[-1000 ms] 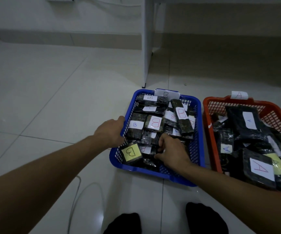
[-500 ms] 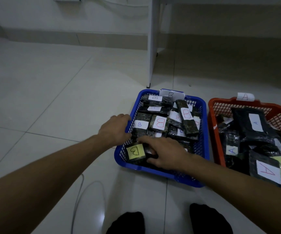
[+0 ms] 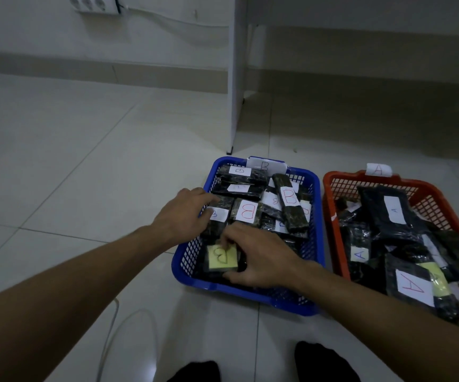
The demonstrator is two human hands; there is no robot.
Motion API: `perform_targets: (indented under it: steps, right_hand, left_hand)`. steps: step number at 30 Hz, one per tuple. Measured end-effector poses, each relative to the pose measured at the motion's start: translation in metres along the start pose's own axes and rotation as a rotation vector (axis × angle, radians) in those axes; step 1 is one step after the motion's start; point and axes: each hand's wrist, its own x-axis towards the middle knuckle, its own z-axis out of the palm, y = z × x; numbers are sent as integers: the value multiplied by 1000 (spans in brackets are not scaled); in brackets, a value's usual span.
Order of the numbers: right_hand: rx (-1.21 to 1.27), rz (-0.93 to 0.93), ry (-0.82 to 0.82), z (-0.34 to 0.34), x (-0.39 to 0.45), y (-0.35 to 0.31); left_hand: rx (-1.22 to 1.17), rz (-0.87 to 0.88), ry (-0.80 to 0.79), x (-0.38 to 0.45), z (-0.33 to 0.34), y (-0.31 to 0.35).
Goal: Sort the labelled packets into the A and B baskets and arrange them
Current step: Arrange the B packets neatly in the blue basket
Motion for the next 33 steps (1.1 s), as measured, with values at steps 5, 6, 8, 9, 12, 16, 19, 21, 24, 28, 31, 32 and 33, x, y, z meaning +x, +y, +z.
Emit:
perform_targets:
  steps: [5,6,8,9,12,16,19,21,24,28,31,32,33]
  right_hand:
    - [51,109,171,-34,-38,25]
    - [9,154,191,-38,-43,31]
    - [-79,237,189,-42,-48,41]
    - [-106,276,167,-41,-48,45]
    - [-125,374,90,-33,-41,48]
    - [-62,398,77,-23,-34,48]
    - [-32,390,92,-20,-35,49]
    - [0,387,95,-19,-39,49]
    - [-26,371,118,-18,-41,50]
    - [-173,523,253,-37,-34,63]
    - [-273,674,155,-48,-24,73]
    - [-293,702,126,-49,-19,73]
    - [-312,721,109,-49,-14,73]
  left_hand:
    - [89,90,-96,7,1,8]
    - [110,120,-116,8,2,10]
    - [185,212,-145,10,4,16]
    - [246,265,-160,11,6,20]
    - [421,330,-234,15,12,31]
    - [478,275,-295,20,20,39]
    - [472,277,-279,21,21,40]
    - [486,277,-278,20,23,41]
    - [495,273,-262,19,23,42]
    - [462,295,-188,22,17,43]
    - [436,299,-180,23,17,43]
    - [433,303,-178,22,18,43]
    - [426,304,-174,22,19,42]
